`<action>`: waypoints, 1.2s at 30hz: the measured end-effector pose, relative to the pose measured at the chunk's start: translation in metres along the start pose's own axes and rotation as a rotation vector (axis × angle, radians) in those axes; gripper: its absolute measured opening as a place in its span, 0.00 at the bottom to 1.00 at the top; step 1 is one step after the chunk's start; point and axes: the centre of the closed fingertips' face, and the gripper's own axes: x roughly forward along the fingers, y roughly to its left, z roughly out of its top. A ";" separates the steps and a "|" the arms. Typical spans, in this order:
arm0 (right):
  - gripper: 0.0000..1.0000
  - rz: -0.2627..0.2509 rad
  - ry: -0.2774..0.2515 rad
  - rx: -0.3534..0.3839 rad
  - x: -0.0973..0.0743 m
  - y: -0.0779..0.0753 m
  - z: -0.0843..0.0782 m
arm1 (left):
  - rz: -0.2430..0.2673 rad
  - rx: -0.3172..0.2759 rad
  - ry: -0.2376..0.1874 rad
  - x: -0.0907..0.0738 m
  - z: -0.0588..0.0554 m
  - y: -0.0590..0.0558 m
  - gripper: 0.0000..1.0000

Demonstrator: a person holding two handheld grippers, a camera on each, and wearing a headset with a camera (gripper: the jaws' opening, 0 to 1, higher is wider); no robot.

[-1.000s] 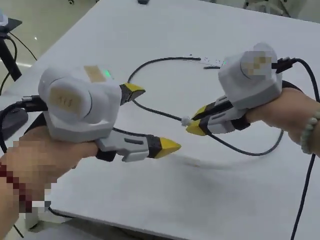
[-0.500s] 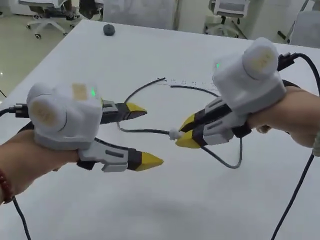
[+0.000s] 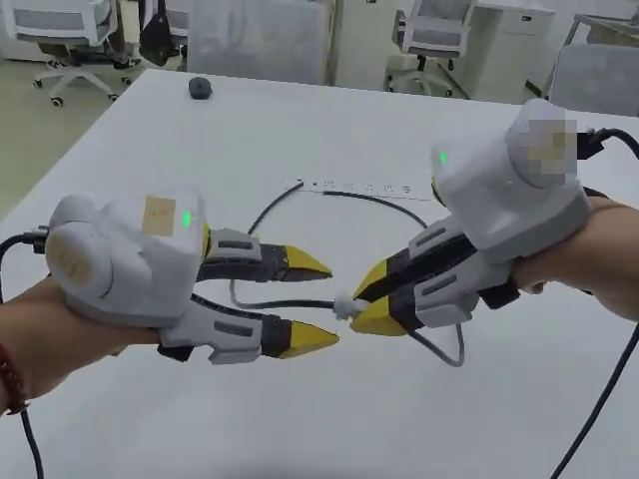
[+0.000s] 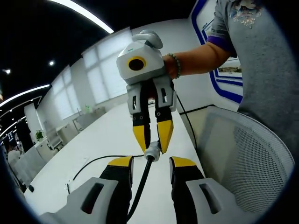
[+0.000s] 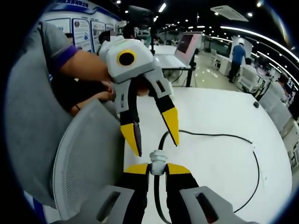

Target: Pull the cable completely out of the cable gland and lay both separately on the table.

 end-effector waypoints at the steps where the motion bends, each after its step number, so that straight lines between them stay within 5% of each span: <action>1: 0.08 0.007 -0.007 -0.008 -0.001 0.003 0.000 | -0.005 0.002 -0.012 0.000 0.003 -0.001 0.27; 3: 0.08 0.016 -0.018 -0.027 -0.003 0.006 0.002 | -0.023 -0.009 -0.044 0.000 0.009 -0.002 0.26; 8: 0.08 0.020 -0.007 -0.048 -0.001 0.010 0.005 | -0.063 0.038 0.012 0.006 0.005 -0.011 0.26; 16: 0.08 0.049 -0.016 -0.074 0.001 0.014 0.006 | -0.088 0.051 0.011 0.002 0.003 -0.017 0.19; 26: 0.08 0.082 -0.073 -0.097 0.001 0.019 0.013 | -0.095 0.023 -0.034 -0.001 0.008 -0.019 0.19; 36: 0.08 0.111 -0.178 -0.084 -0.007 0.021 0.015 | -0.086 -0.060 -0.128 0.000 0.014 -0.018 0.17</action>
